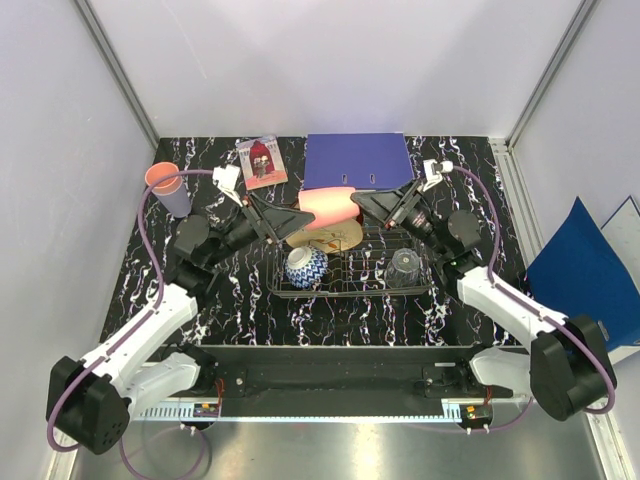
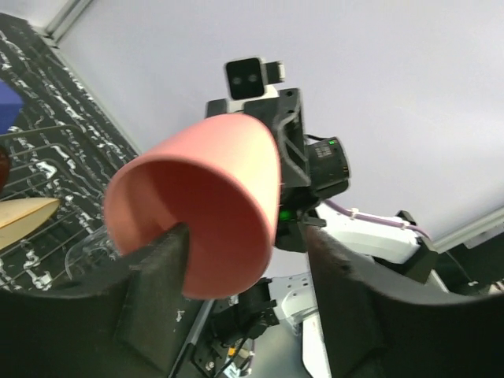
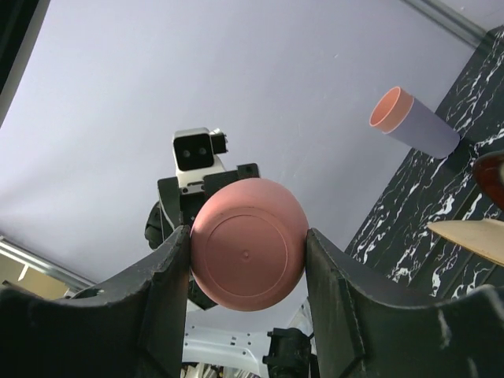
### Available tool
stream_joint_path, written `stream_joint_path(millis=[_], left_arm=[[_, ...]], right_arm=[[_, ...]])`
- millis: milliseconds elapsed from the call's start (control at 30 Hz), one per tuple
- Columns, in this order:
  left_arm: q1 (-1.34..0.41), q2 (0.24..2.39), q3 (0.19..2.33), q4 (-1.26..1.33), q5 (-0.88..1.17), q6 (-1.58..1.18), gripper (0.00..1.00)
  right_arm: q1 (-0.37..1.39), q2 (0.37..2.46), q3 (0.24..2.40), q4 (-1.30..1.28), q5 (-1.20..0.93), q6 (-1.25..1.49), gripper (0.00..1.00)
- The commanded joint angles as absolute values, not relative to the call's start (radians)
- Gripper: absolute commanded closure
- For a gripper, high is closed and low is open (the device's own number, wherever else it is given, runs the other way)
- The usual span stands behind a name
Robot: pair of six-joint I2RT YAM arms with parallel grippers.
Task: Unload the mixed dishes from the dish rack
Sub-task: Place the cup at the center of the board.
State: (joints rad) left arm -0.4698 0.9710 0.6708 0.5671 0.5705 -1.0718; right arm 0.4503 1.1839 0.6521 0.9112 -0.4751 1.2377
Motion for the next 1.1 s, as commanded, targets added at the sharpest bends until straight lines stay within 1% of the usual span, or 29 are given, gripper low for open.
stream_joint_path(millis=[0, 67, 100, 167, 200, 233, 300, 333, 367, 400, 433, 467, 500, 533, 567, 600, 633, 700, 733, 767, 800, 833, 867, 900, 933, 1033, 1067], left_arm=[[-0.472, 0.992, 0.689, 0.687, 0.612, -1.085, 0.51], [-0.472, 1.008, 0.687, 0.709, 0.623, -1.092, 0.60], [-0.472, 1.017, 0.686, 0.718, 0.626, -1.097, 0.68], [-0.472, 1.025, 0.681, 0.736, 0.632, -1.106, 0.79], [-0.474, 1.029, 0.680, 0.736, 0.630, -1.106, 0.95], [-0.474, 1.031, 0.680, 0.733, 0.630, -1.106, 1.00], [-0.472, 1.029, 0.686, 0.703, 0.621, -1.095, 1.00], [-0.472, 1.025, 0.699, 0.659, 0.618, -1.072, 1.00], [-0.469, 1.017, 0.716, 0.609, 0.600, -1.049, 1.00], [-0.456, 0.991, 0.742, 0.533, 0.580, -0.970, 1.00], [-0.445, 0.976, 0.818, 0.324, 0.548, -0.916, 1.00], [-0.433, 0.944, 0.860, 0.219, 0.440, -0.863, 1.00], [-0.402, 0.934, 0.905, 0.124, 0.380, -0.769, 1.00], [-0.385, 0.931, 0.995, -0.043, 0.262, -0.729, 1.00], [-0.349, 0.946, 1.046, -0.120, 0.206, -0.695, 1.00], [-0.338, 0.963, 1.099, -0.193, 0.142, -0.631, 1.00], [-0.334, 0.986, 1.217, -0.335, -0.040, -0.597, 1.00], [-0.318, 1.067, 1.357, -0.461, -0.186, -0.543, 1.00], [-0.302, 1.100, 1.403, -0.500, -0.301, -0.538, 1.00], [-0.264, 1.173, 1.454, -0.537, -0.340, -0.535, 1.00], [-0.244, 1.214, 1.551, -0.614, -0.374, -0.540, 1.00], [-0.223, 1.289, 1.598, -0.652, -0.438, -0.548, 1.00], [-0.183, 1.327, 1.638, -0.678, -0.460, -0.551, 1.00], [-0.163, 1.360, 1.707, -0.719, -0.474, -0.554, 1.00], [-0.144, 1.424, 1.736, -0.738, -0.488, -0.558, 1.00], [-0.075, 1.526, 1.866, -0.817, -0.492, -0.563, 1.00], [-0.039, 1.599, 1.909, -0.850, -0.479, -0.574, 1.00]], right_arm=[[0.448, 1.213, 0.699, 0.985, -0.529, 1.259, 1.00], [0.446, 1.230, 0.704, 0.973, -0.537, 1.255, 1.00], [0.446, 1.238, 0.707, 0.954, -0.549, 1.252, 1.00], [0.446, 1.252, 0.712, 0.946, -0.557, 1.247, 1.00], [0.446, 1.258, 0.709, 0.945, -0.561, 1.246, 1.00], [0.448, 1.259, 0.707, 0.945, -0.561, 1.246, 1.00], [0.446, 1.249, 0.709, 0.921, -0.563, 1.238, 1.00], [0.448, 1.241, 0.716, 0.895, -0.561, 1.217, 0.91], [0.448, 1.229, 0.724, 0.824, -0.560, 1.195, 0.46], [0.448, 1.195, 0.747, 0.775, -0.557, 1.136, 0.20], [0.446, 1.172, 0.762, 0.709, -0.546, 1.100, 0.07], [0.446, 1.146, 0.779, 0.552, -0.491, 1.062, 0.01], [0.446, 1.093, 0.811, 0.470, -0.457, 0.981, 0.00], [0.446, 1.065, 0.825, 0.398, -0.419, 0.941, 0.00], [0.446, 1.037, 0.836, 0.283, -0.346, 0.907, 0.00], [0.446, 0.990, 0.845, 0.238, -0.310, 0.853, 0.00], [0.448, 0.970, 0.845, 0.207, -0.276, 0.835, 0.00], [0.446, 0.919, 0.831, 0.155, -0.207, 0.809, 0.00], [0.446, 0.907, 0.827, 0.122, -0.178, 0.802, 0.00], [0.448, 0.890, 0.825, 0.104, -0.170, 0.795, 0.00], [0.446, 0.882, 0.825, 0.082, -0.161, 0.790, 0.00], [0.446, 0.876, 0.827, 0.033, -0.143, 0.781, 0.00], [0.446, 0.862, 0.831, 0.006, -0.134, 0.769, 0.00], [0.446, 0.853, 0.833, -0.030, -0.124, 0.761, 0.00], [0.446, 0.842, 0.831, -0.073, -0.111, 0.753, 0.00], [0.448, 0.799, 0.828, -0.135, -0.088, 0.724, 0.00], [0.446, 0.775, 0.825, -0.149, -0.086, 0.707, 0.00]])
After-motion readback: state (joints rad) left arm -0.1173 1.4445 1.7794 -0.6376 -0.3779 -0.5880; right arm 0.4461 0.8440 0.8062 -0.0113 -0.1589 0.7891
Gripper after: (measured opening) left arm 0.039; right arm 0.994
